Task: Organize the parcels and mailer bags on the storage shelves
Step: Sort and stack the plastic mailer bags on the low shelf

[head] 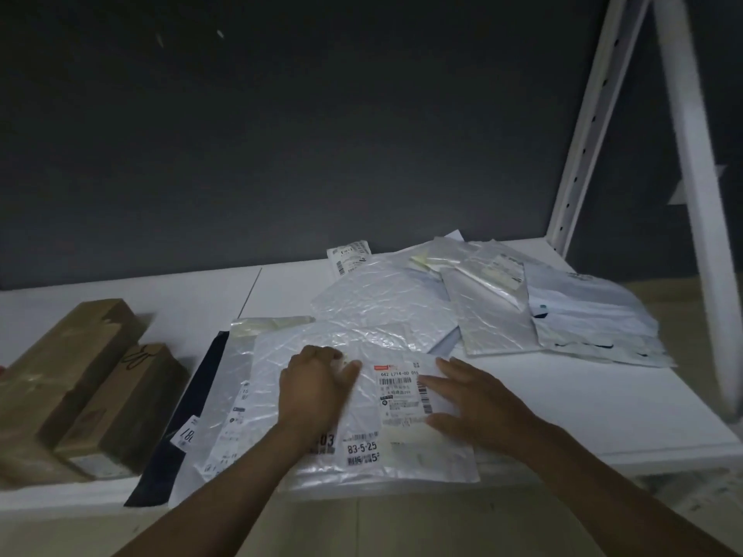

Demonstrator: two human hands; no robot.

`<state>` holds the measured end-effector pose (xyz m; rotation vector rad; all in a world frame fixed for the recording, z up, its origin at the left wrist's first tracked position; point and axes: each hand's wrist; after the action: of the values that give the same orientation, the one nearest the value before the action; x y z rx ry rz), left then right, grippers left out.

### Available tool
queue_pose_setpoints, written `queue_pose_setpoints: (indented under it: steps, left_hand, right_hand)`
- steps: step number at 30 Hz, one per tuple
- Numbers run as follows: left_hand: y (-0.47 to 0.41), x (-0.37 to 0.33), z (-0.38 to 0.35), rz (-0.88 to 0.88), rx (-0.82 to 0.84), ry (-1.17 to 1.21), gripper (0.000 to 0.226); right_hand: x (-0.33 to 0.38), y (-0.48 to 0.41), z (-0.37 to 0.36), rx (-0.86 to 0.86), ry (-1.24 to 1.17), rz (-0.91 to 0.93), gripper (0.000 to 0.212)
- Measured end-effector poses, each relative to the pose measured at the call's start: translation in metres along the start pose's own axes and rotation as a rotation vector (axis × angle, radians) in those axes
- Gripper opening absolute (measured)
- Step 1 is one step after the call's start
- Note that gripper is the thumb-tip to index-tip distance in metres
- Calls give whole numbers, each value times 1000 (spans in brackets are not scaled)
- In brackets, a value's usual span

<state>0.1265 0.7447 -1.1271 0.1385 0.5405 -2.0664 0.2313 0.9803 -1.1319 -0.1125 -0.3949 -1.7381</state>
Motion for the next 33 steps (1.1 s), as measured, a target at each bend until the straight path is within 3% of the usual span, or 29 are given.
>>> queue_pose_setpoints:
  steps: [4,8,9,13,15,17,19,21,24,26,28,30,33]
  left_hand:
    - [-43,-28,-4,-116,-39,243,33]
    - [-87,-59,-26,-277,75,103,55]
    - [-93,-65,-33,-259,136,74,64]
    - [-93,-81,-57,-191,248,-86,91]
    - [-89,-81,-63,-196,208,-139,82]
    - [-87,-79,-65,-243,101,-137,57]
    - [-85,-77,-64,-299,5,-78,39]
    - [-83,-76,-60,-348,-69,24,33]
    - [-83,-80,-49,-336,-168,185,44]
    - [-85,-84,-45,-215,-238,343,51]
    - [-84,-86,-37,-133,-356,518,42]
    - [-80,-86,-26,-109,-489,627,22]
    - [-79,-93,-6,-85,-569,694,15]
  right_hand:
    - [2,-7,8,-20,-4,57,84]
    - [-7,-14,7,-103,-23,80,76]
    - [-12,-15,8,-158,-42,69,73]
    - [-45,-28,11,-639,-111,43,37]
    - [-53,-31,15,-752,-147,-30,30]
    - [-62,-36,14,-826,-95,-122,34]
    - [-68,-40,18,-691,-14,-277,49]
    - [-71,-44,14,-436,22,-382,56]
    - [-65,-46,4,-312,40,-307,59]
    - [-57,-44,3,-293,-15,-234,56]
    - [-49,-42,11,-290,-177,-201,45]
    - [-39,-39,26,-335,-492,-215,35]
    - [-17,-32,47,-287,-863,-224,29]
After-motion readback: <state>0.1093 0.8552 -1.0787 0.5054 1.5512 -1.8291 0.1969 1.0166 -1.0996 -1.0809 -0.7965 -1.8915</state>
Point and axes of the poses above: each hand's wrist, its own y-axis away from the middle knuckle, its own z-axis out of the back of the hand, x = y × z, and after that the axes turned 14 degrees about -z, right-handed
